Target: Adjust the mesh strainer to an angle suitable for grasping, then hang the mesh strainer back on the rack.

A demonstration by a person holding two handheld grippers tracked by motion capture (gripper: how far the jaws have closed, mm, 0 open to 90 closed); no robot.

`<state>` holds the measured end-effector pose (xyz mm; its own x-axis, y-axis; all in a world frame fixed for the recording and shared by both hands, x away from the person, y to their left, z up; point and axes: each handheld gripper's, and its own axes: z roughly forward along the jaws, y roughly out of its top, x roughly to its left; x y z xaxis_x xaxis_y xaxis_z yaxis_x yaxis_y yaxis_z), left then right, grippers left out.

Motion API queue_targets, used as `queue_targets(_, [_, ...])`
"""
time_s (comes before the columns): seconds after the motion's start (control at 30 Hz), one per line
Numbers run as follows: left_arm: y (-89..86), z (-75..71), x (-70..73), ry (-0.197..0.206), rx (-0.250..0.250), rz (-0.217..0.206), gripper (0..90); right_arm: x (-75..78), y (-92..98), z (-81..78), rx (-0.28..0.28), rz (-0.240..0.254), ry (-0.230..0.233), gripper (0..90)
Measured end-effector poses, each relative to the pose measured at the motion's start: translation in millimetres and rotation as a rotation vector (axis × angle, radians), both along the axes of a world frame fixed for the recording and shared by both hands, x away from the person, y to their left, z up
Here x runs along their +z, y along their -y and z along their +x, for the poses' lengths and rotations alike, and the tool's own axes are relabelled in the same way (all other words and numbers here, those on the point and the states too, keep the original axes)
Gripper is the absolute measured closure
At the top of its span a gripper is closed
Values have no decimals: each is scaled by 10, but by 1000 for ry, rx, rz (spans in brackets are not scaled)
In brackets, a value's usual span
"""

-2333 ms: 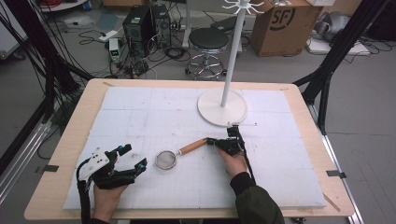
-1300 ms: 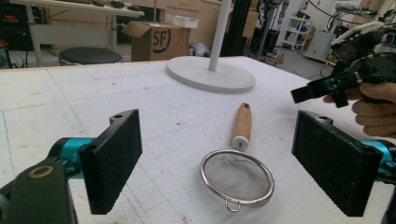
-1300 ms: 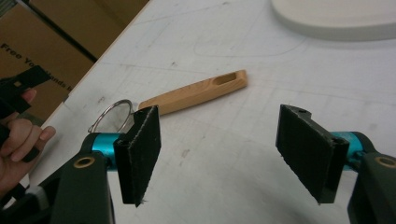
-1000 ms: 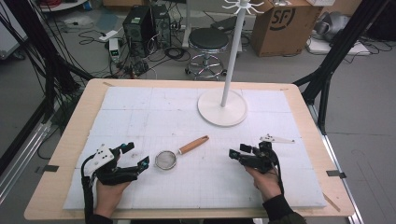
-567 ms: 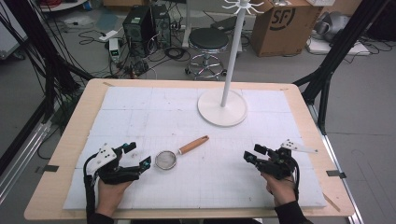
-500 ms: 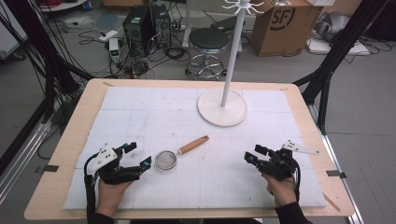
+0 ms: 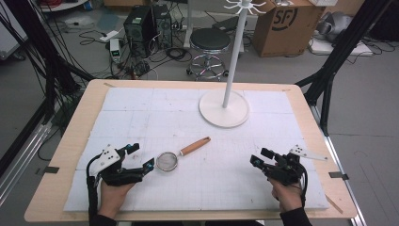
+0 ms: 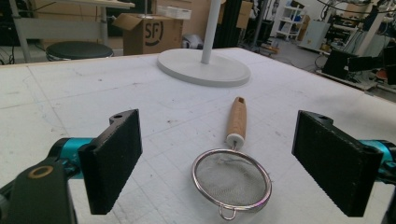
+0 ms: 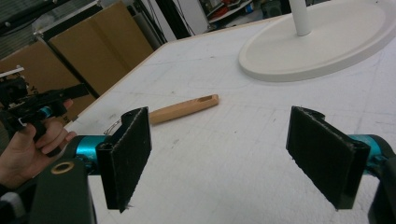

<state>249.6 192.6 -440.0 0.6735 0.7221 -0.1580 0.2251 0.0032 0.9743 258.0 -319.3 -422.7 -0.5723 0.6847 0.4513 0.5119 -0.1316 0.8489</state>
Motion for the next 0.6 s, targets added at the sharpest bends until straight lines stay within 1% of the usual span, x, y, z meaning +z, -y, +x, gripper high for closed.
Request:
queue_targets(0.07, [13,-7,5,3,-3,7,165,1,12,-19,-4,5,6,216])
queue_targets(0.1, [19,-8,5,3,-6,11,165,4,17,-39,-3,8,-3,216])
queue_targets(0.13, [26,-10,4,2,-6,14,165,1,26,-47,-2,4,6,216])
queue_targets(0.23, [36,-1,-4,3,-13,13,165,1,64,-71,-7,6,12,216])
queue_targets(0.27, [31,3,-9,2,-14,18,165,3,77,-74,-12,11,10,216])
queue_targets(0.3, [32,10,-16,-1,-13,13,165,3,91,-66,-15,16,14,216])
queue_targets(0.33, [25,20,-23,-3,-17,16,165,8,101,-60,-18,24,7,216])
queue_targets(0.43, [-1,36,-34,-11,-12,9,165,4,116,-23,-24,31,9,214])
queue_targets(0.5, [-13,35,-28,-14,-10,-1,165,-8,115,-1,-29,25,11,211])
queue_targets(0.53, [-15,37,-24,-17,-11,-9,165,-15,111,6,-28,27,5,211])
queue_targets(0.57, [-12,40,-22,-21,-13,-25,165,-21,108,12,-27,25,5,211])
queue_targets(0.6, [-8,43,-21,-22,-16,-31,165,-29,106,18,-26,21,10,210])
